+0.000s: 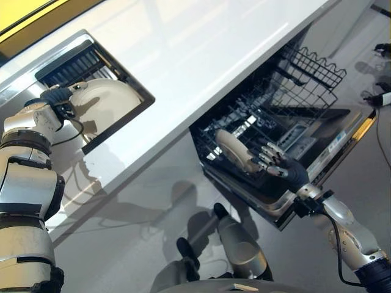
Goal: Pick up plates and place into dishwasher.
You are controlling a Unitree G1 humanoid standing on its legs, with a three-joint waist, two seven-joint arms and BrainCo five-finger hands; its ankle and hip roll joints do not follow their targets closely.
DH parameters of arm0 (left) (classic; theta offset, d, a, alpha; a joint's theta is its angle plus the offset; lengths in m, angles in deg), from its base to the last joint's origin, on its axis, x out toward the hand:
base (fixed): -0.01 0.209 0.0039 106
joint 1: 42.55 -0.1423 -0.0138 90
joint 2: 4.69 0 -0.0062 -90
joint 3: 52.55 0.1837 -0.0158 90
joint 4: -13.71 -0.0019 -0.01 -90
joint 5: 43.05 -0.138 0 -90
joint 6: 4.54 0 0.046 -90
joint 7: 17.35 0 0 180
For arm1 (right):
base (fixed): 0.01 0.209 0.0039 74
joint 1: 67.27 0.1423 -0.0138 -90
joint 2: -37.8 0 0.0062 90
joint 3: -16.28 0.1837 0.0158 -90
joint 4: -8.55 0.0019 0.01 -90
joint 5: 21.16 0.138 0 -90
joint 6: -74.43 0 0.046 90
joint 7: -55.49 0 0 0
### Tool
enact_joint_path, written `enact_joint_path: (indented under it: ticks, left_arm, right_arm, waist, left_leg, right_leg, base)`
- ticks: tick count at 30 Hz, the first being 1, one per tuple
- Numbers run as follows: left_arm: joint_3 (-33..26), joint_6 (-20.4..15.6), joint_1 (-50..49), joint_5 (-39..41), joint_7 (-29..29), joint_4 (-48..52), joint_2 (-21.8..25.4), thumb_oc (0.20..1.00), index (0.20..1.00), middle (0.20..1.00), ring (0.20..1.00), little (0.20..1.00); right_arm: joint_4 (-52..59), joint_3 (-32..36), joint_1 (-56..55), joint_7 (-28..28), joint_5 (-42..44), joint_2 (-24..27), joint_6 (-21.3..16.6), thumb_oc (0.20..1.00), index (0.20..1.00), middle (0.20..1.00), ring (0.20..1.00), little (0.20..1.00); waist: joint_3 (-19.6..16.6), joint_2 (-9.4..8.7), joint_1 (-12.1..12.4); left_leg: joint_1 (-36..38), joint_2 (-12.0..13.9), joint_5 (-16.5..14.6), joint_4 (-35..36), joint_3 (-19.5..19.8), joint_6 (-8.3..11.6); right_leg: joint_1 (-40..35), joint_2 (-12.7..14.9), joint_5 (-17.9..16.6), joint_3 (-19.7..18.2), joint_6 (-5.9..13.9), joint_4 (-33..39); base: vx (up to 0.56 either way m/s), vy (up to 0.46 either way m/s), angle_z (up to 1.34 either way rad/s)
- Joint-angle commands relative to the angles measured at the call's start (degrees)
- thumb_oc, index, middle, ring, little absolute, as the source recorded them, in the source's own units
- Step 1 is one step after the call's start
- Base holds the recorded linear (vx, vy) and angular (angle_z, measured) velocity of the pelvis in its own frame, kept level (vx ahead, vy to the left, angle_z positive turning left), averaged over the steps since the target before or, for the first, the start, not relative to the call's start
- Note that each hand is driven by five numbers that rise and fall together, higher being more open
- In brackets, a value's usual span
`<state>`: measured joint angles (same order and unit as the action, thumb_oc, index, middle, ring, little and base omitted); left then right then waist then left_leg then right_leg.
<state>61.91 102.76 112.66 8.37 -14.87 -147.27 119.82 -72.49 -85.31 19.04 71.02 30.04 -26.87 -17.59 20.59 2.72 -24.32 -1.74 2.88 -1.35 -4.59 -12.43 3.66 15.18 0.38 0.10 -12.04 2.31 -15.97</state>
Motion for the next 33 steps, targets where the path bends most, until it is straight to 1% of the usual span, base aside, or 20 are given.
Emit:
enact_joint_path:
  ticks: [1,6,9,12,16,22,24,25,26,27,33]
  left_arm:
    - [-4.5,3.0,-3.2,4.6,3.9,2.0,-3.5,1.0,1.0,1.0,1.0,1.0]
    - [-5.1,3.3,-3.4,4.3,3.6,2.2,-3.5,1.0,1.0,1.0,1.0,1.0]
    - [-5.0,2.1,-3.5,2.8,2.8,2.2,-3.4,1.0,1.0,1.0,1.0,1.0]
    - [-5.0,1.5,-2.9,4.2,2.8,1.9,-3.0,1.0,1.0,1.0,1.0,1.0]
    - [-5.2,2.4,-3.2,5.7,5.1,2.8,-3.6,1.0,1.0,1.0,1.0,1.0]
    - [-3.3,4.8,-4.9,9.7,13.7,9.0,-5.6,1.0,1.0,1.0,1.0,1.0]
    - [-2.2,5.4,-5.5,9.9,15.4,11.3,-6.2,1.0,1.0,1.0,1.0,1.0]
    - [-1.7,5.7,-5.8,10.5,15.1,12.5,-6.3,0.875,0.875,0.875,0.875,0.875]
    - [-1.4,5.8,-6.0,10.8,14.9,13.3,-6.3,0.561,0.561,0.561,0.561,0.561]
    - [-1.2,5.6,-6.2,10.9,14.9,13.8,-6.4,0.2,0.2,0.2,0.2,0.2]
    - [-0.7,6.7,-6.4,9.4,17.2,14.0,-5.4,0.2,0.2,0.2,0.2,0.2]
  right_arm:
    - [4.7,2.9,2.1,0.0,-0.5,-1.4,-1.8,1.0,1.0,1.0,1.0,1.0]
    - [4.5,3.1,1.7,0.7,-0.7,-1.4,-2.0,1.0,1.0,1.0,1.0,1.0]
    - [4.8,3.2,1.8,0.4,-0.6,-1.3,-1.8,1.0,1.0,1.0,1.0,1.0]
    - [5.1,3.4,1.6,0.1,-0.3,-1.2,-1.6,1.0,1.0,1.0,1.0,1.0]
    - [5.2,3.3,1.4,0.4,-0.7,-1.5,-1.8,1.0,1.0,1.0,1.0,1.0]
    - [5.2,3.7,0.8,1.3,-1.1,-1.5,-2.0,1.0,1.0,1.0,1.0,1.0]
    - [4.9,3.6,0.7,1.5,-1.5,-1.8,-2.4,1.0,1.0,1.0,1.0,1.0]
    - [4.9,3.7,0.6,1.5,-1.5,-1.9,-2.4,1.0,1.0,1.0,1.0,1.0]
    - [4.9,3.8,0.6,1.6,-1.6,-2.0,-2.5,1.0,1.0,1.0,1.0,1.0]
    - [4.8,3.6,0.6,1.3,-1.7,-2.0,-2.6,1.0,1.0,1.0,1.0,1.0]
    - [5.4,3.8,0.5,0.9,-1.7,-1.9,-1.9,1.0,1.0,1.0,1.0,1.0]
  waist:
    - [1.0,-1.81,-1.5]
    - [1.1,-1.71,-1.6]
    - [1.1,-1.67,-1.6]
    - [1.1,-1.77,-1.6]
    - [1.2,-1.79,-1.8]
    - [1.4,-1.59,-2.0]
    - [1.4,-1.47,-1.9]
    - [1.5,-1.42,-1.8]
    - [1.5,-1.41,-1.8]
    - [1.5,-1.39,-1.7]
    - [1.4,-1.11,-1.6]
  left_leg:
    - [-5.3,1.9,0.2,-4.1,-1.1,-1.81]
    - [-5.3,1.9,0.2,-4.2,-1.1,-1.76]
    - [-5.3,1.8,0.3,-4.0,-1.0,-1.75]
    - [-5.4,1.8,0.3,-4.2,-0.9,-1.76]
    - [-5.3,1.8,0.3,-4.0,-1.1,-1.75]
    - [-5.2,1.8,0.2,-4.0,-1.5,-1.83]
    - [-5.1,1.8,0.3,-3.8,-1.6,-1.87]
    - [-5.2,1.8,0.3,-3.8,-1.6,-1.88]
    - [-5.3,1.8,0.4,-3.9,-1.6,-1.89]
    - [-5.3,1.8,0.3,-3.9,-1.6,-1.92]
    - [-5.0,1.8,0.3,-4.0,-1.8,-1.9]
  right_leg:
    - [2.7,1.3,1.4,-2.0,3.29,-0.7]
    - [2.9,1.4,1.5,-2.0,3.28,-0.9]
    - [2.9,1.4,1.5,-2.0,3.25,-0.8]
    - [2.9,1.4,1.5,-2.0,3.24,-0.8]
    - [2.8,1.4,1.5,-2.2,3.28,-0.6]
    - [2.9,1.4,1.2,-2.3,3.36,-0.6]
    - [2.9,1.4,1.1,-2.2,3.4,-0.5]
    - [2.9,1.4,1.0,-2.2,3.4,-0.5]
    - [2.9,1.5,0.9,-2.1,3.41,-0.4]
    - [2.9,1.5,0.9,-2.1,3.43,-0.4]
    - [2.6,1.7,0.8,-2.0,3.54,-0.2]
  base:
    - [0.0,0.0,0.0]
    - [0.0,0.0,0.0]
    - [0.0,0.0,0.0]
    - [0.0,0.0,0.0]
    - [0.0,0.0,0.0]
    - [0.0,0.0,0.0]
    - [-0.01,-0.002,0.05]
    - [-0.01,-0.007,0.06]
    - [-0.01,-0.009,0.05]
    - [0.0,0.0,0.0]
    - [0.0,0.0,0.0]
